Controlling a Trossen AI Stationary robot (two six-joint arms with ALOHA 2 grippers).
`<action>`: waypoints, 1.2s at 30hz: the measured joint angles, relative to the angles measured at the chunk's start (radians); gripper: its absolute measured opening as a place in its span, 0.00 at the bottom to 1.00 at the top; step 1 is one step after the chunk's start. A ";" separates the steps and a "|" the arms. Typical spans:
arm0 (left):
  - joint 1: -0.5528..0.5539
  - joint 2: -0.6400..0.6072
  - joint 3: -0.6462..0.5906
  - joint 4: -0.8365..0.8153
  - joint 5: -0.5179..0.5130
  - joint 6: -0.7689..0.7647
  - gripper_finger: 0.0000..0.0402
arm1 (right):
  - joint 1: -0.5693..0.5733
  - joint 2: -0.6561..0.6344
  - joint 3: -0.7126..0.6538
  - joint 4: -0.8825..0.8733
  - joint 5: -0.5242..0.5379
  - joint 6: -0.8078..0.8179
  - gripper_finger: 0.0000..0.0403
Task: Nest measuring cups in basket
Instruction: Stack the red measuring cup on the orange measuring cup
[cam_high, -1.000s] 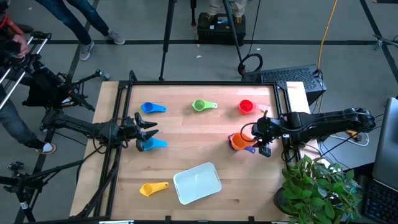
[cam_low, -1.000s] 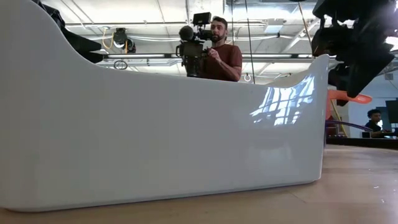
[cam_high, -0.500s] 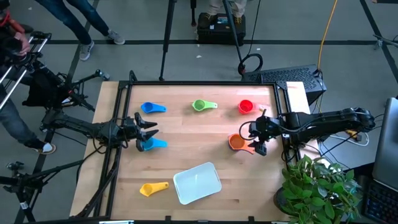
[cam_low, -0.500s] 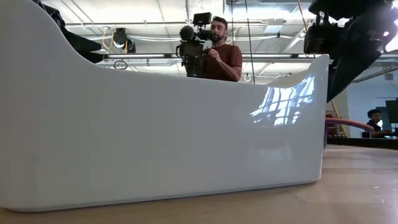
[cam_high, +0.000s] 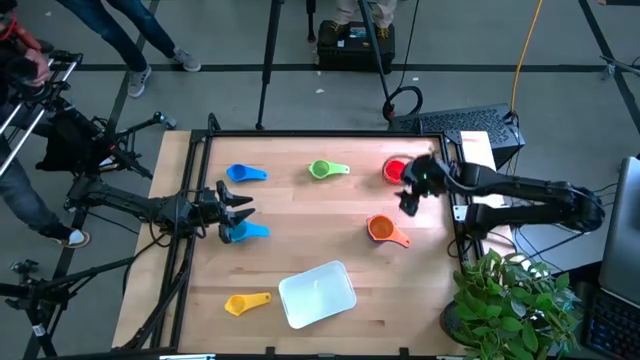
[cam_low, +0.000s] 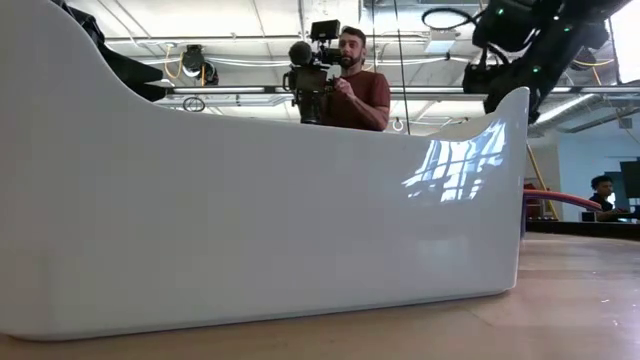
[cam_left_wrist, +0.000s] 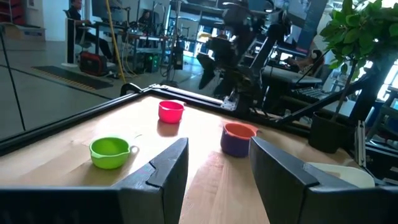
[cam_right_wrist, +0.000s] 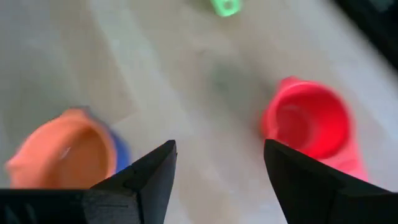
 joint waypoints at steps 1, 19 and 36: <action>0.000 0.000 0.000 0.000 0.000 0.001 0.43 | -0.038 0.014 0.009 -0.004 -0.005 -0.038 0.58; 0.000 0.000 0.000 0.000 0.000 0.031 0.43 | -0.305 0.395 0.052 0.111 -0.098 -0.421 0.58; 0.000 0.000 0.000 0.000 0.000 0.053 0.43 | -0.328 0.406 0.052 0.126 -0.070 -0.419 0.12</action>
